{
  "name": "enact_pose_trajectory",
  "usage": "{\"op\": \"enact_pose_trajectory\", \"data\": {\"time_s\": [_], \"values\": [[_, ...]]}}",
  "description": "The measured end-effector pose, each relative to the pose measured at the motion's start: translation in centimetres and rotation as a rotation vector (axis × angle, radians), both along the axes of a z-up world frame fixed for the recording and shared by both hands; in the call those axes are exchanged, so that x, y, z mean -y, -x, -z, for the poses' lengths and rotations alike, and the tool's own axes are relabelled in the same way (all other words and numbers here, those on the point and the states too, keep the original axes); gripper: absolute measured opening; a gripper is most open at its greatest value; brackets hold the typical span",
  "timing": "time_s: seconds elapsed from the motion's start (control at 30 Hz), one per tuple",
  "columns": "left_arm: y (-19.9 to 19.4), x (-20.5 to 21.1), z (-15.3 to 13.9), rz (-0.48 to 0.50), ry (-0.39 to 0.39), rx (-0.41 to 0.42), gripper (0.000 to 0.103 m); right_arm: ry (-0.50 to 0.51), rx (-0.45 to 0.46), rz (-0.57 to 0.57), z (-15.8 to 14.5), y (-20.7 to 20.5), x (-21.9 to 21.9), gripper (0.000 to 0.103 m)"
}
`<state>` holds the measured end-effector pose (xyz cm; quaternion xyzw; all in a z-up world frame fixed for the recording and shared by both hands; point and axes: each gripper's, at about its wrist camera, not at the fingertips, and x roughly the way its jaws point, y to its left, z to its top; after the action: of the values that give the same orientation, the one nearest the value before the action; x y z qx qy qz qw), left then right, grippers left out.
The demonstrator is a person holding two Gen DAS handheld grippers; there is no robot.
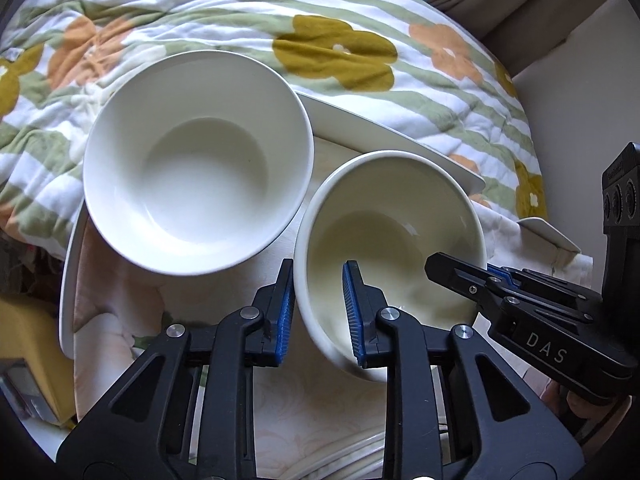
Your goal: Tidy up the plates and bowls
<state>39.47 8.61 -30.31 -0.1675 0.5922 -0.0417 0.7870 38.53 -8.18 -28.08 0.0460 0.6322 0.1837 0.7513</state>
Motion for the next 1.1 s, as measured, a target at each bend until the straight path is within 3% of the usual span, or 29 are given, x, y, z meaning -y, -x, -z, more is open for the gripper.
{"op": "enact_pose_trajectory", "data": {"time_s": [0.3,0.6,0.83,1.1], "values": [[0.9,0.4,-1.4,0.010,-0.029,0.016,0.021,-0.014,0.016,0.017,-0.7,0.7,0.4,0.013],[4.4,3.1,-5.8,0.010,-0.058,0.068,0.021,-0.039,0.071,0.019,-4.9,3.7,2.5,0.013],[9.6,9.0,-9.8,0.016,-0.075,0.117,0.021,-0.058,0.122,0.027,-8.3,8.3,7.9,0.013],[15.8,18.4,-11.9,0.023,-0.076,0.142,0.021,-0.034,0.157,0.030,-11.0,14.1,16.1,0.013]]}}
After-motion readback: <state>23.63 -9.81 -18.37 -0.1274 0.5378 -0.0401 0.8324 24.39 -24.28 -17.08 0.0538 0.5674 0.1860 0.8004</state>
